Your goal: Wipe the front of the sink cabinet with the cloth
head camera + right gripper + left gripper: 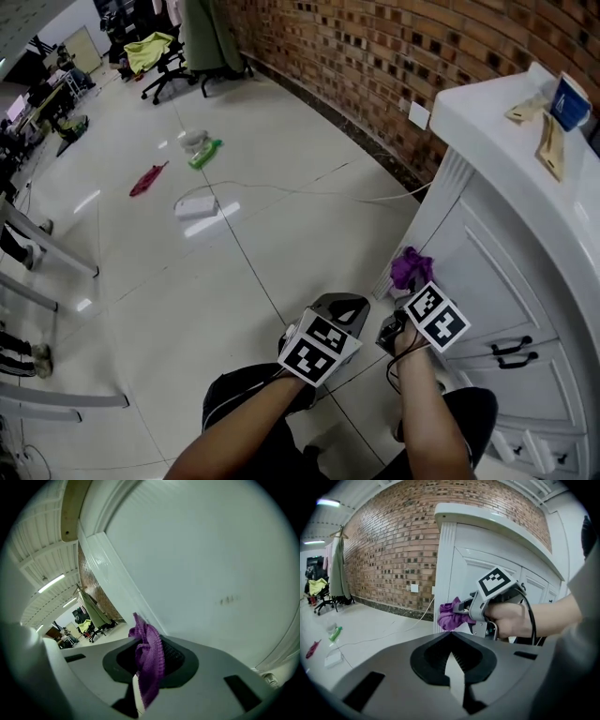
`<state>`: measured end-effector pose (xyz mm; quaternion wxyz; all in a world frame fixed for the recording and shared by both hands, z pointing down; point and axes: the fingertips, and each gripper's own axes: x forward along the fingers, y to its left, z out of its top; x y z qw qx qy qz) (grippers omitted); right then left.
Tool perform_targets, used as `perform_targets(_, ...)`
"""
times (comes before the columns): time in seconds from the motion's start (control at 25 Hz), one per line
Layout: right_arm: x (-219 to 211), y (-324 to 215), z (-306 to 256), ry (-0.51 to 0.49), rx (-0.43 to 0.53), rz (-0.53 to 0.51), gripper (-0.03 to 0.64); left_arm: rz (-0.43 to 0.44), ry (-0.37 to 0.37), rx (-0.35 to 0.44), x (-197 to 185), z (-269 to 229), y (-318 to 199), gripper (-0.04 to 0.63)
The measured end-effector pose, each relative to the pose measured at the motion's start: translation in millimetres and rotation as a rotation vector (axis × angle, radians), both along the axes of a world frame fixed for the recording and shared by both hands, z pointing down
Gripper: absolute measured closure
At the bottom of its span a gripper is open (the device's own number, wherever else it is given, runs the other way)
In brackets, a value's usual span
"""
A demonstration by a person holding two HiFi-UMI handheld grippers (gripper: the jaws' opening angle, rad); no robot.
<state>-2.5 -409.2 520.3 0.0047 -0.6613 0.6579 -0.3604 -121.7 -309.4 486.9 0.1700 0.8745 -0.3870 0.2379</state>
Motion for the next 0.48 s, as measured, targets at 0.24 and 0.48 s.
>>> perform_targets(0.24, 4, 1, -61, 0.009, 0.063, 0.010, 0.538, -0.003, 0.009, 0.051, 2, -37, 10, 0.591)
perform_targets(0.48, 8, 1, -117, 0.004, 0.133, 0.017, 0.537, -0.006, 0.010, 0.099, 0, -73, 17, 0.591)
